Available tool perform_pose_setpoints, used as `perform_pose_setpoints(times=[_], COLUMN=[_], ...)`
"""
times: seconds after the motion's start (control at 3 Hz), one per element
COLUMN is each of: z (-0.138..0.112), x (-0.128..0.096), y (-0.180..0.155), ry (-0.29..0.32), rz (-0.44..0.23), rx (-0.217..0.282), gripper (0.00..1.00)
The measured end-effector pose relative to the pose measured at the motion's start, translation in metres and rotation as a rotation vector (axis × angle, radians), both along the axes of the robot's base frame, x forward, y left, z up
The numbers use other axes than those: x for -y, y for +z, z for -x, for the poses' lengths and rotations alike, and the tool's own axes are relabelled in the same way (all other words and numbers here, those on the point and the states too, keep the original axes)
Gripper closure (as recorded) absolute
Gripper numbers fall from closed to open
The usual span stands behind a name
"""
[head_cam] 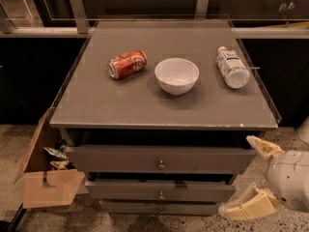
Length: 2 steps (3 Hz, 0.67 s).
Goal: Open top drawer
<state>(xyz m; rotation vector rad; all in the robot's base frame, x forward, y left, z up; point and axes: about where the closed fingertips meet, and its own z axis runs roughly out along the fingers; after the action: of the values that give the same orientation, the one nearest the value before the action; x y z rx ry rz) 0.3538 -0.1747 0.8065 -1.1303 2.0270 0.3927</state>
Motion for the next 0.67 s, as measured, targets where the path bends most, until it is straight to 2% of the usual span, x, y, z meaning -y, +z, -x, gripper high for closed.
perform_pose_setpoints(times=[0.33, 0.67], z=[-0.007, -0.020], x=[-0.017, -0.031], y=[-0.032, -0.056], ry=[0.035, 0.063], rz=[-0.048, -0.053], rx=[-0.029, -0.057], gripper=[0.00, 0.00])
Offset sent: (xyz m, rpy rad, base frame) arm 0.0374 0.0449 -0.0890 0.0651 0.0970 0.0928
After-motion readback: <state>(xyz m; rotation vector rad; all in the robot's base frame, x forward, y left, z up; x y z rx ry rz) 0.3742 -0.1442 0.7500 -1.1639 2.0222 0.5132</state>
